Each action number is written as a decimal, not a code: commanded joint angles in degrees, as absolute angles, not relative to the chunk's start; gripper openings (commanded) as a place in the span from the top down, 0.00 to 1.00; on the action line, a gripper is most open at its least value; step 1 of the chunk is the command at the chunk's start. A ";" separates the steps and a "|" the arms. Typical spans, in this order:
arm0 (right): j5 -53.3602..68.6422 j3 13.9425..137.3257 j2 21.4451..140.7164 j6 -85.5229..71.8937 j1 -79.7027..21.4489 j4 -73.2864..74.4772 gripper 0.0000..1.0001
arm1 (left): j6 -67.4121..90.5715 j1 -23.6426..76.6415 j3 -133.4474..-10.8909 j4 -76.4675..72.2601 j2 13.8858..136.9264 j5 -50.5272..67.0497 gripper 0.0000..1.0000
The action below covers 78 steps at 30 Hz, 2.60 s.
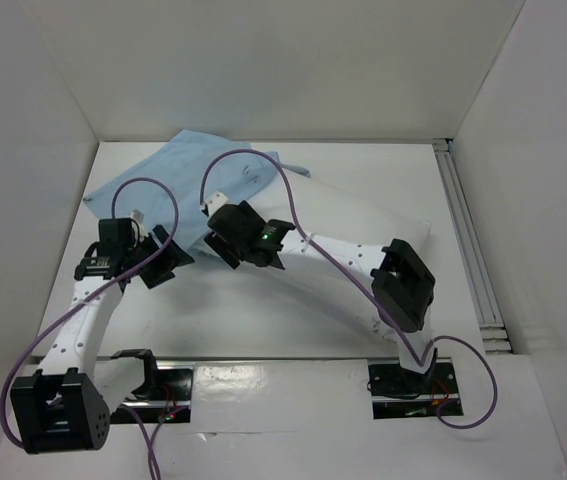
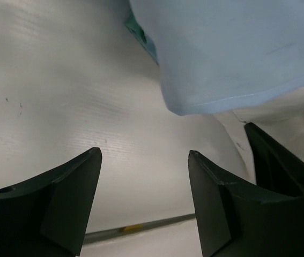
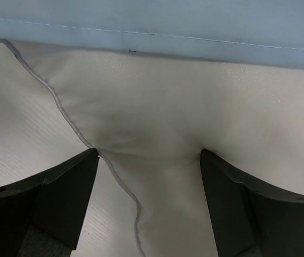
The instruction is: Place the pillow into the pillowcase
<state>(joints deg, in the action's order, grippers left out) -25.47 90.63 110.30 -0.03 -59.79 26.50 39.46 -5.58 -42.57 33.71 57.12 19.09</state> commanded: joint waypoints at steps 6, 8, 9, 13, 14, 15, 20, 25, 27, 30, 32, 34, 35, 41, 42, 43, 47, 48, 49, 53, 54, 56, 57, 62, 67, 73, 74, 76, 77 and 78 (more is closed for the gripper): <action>-24.17 94.31 110.83 -0.70 -57.83 26.02 0.14 | 38.14 -3.87 -39.20 16.36 61.34 15.55 0.28; -23.55 94.31 110.83 -0.70 -57.30 26.54 0.14 | 38.14 -3.35 -41.04 14.69 63.10 15.03 0.29; -22.95 94.83 110.83 -0.70 -57.30 26.54 0.14 | 38.14 -3.34 -41.57 14.68 65.28 14.51 0.29; -21.80 95.36 110.83 -0.70 -56.26 27.07 0.14 | 37.62 -3.34 -44.29 12.22 70.29 14.50 0.39; -21.80 95.88 110.83 -0.70 -56.25 27.59 0.14 | 37.62 -3.34 -45.34 12.22 71.18 13.98 0.45; -21.80 95.89 110.83 -0.70 -56.25 27.60 0.14 | 37.62 -3.34 -45.87 12.22 71.80 13.97 0.48; -21.18 96.42 110.83 -0.70 -55.63 28.29 0.14 | 37.62 -3.34 -47.02 13.01 72.33 12.57 0.82; -21.80 98.79 114.24 -0.70 -55.63 29.36 0.13 | 36.47 -1.68 -50.44 15.47 70.67 15.02 1.00; -22.32 100.10 115.74 -1.41 -54.85 28.75 0.15 | 35.95 -0.36 -52.37 16.00 70.05 17.83 1.00; -20.48 107.80 120.31 -4.12 -52.22 29.96 0.81 | 36.64 3.15 -57.01 16.70 70.74 22.66 1.00; -21.71 112.13 123.13 -5.10 -50.55 30.76 1.00 | 36.65 4.39 -60.01 17.84 72.23 24.25 1.00; -23.19 116.52 123.13 -6.32 -47.91 30.76 1.00 | 36.65 5.62 -65.46 19.24 72.77 24.26 1.00; -23.81 118.11 123.13 -6.33 -47.20 30.76 1.00 | 35.95 5.62 -67.22 20.64 73.64 24.95 1.00; -31.03 131.31 120.77 -6.33 -43.33 29.63 1.00 | 35.42 7.21 -82.86 23.90 80.32 35.23 1.00; -31.55 131.31 120.24 -6.33 -43.33 28.75 1.00 | 36.03 7.21 -84.10 23.91 81.03 36.20 1.00; -30.94 130.35 120.23 -5.81 -44.03 28.04 1.00 | 36.04 7.21 -84.98 24.60 81.04 36.73 1.00; -29.01 124.13 123.38 -9.30 -47.02 28.04 1.00 | 36.56 7.21 -81.14 24.61 81.04 39.54 1.00; -27.70 122.54 124.36 -10.80 -47.54 28.04 1.00 | 37.17 7.21 -79.47 24.61 79.47 41.20 1.00; -25.95 120.61 125.24 -14.55 -47.55 28.04 1.00 | 39.09 7.21 -75.54 24.00 78.58 44.96 1.00; -18.30 111.04 125.61 -20.99 -47.55 22.79 1.00 | 44.54 7.73 -67.52 20.30 71.91 51.75 1.00; -14.54 109.35 124.81 -21.53 -47.55 21.37 1.00 | 45.08 7.73 -66.72 20.30 70.59 51.77 1.00; -11.88 105.31 122.62 -22.58 -48.16 18.21 1.00 | 44.22 7.73 -66.18 21.96 68.22 50.64 1.00; -9.78 101.90 120.35 -23.54 -48.16 16.45 1.00 | 43.34 6.95 -67.14 23.97 68.20 49.58 0.98; -7.12 90.46 108.83 -25.49 -48.16 12.49 0.72 | 36.66 4.93 -74.25 36.80 69.52 45.19 0.24; -11.05 86.75 95.31 -23.99 -48.16 18.43 0.27 | 32.09 4.39 -83.40 41.13 72.15 40.70 0.55; -18.28 87.98 88.95 -25.83 -38.55 28.46 0.19 | 30.23 6.06 -92.35 41.92 82.42 26.32 0.86; -16.80 87.46 88.08 -26.45 -35.54 30.22 0.17 | 29.54 7.98 -93.94 41.92 84.27 23.23 0.71; -14.16 86.92 87.45 -27.50 -26.34 31.63 0.15 | 28.66 9.83 -99.19 42.45 89.70 16.57 0.42; -11.37 85.18 86.32 -27.51 -23.67 31.64 0.15 | 28.65 11.41 -100.71 42.45 91.48 14.35 0.23; -10.21 84.56 86.31 -27.51 -21.29 31.64 0.13 | 28.65 12.12 -102.38 42.45 93.23 12.41 0.19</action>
